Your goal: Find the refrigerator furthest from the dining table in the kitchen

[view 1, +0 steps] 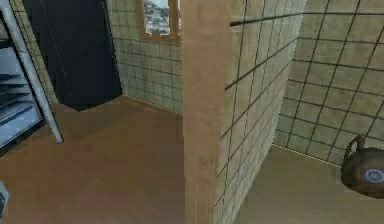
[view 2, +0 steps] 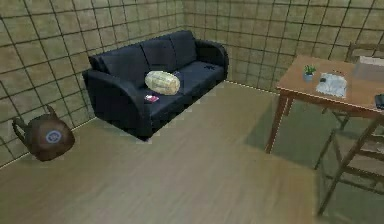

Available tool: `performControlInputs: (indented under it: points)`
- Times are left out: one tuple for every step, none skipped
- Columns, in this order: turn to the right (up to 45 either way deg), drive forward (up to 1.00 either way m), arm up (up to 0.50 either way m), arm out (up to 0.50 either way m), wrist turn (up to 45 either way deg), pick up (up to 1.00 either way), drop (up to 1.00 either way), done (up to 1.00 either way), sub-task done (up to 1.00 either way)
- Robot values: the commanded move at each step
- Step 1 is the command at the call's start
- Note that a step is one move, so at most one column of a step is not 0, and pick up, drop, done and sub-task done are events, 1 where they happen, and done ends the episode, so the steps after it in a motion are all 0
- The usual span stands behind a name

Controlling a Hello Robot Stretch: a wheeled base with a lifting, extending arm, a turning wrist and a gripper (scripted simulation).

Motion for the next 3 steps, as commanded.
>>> performControlInputs:
  points:
    - [-45.0,0.0,0.0,0.0,0.0,0.0,0.0,0.0,0.0]
    - [-3.0,0.0,0.0,0.0,0.0,0.0,0.0,0.0,0.0]
    - [0.0,0.15,0.0,0.0,0.0,0.0,0.0,0.0,0.0]
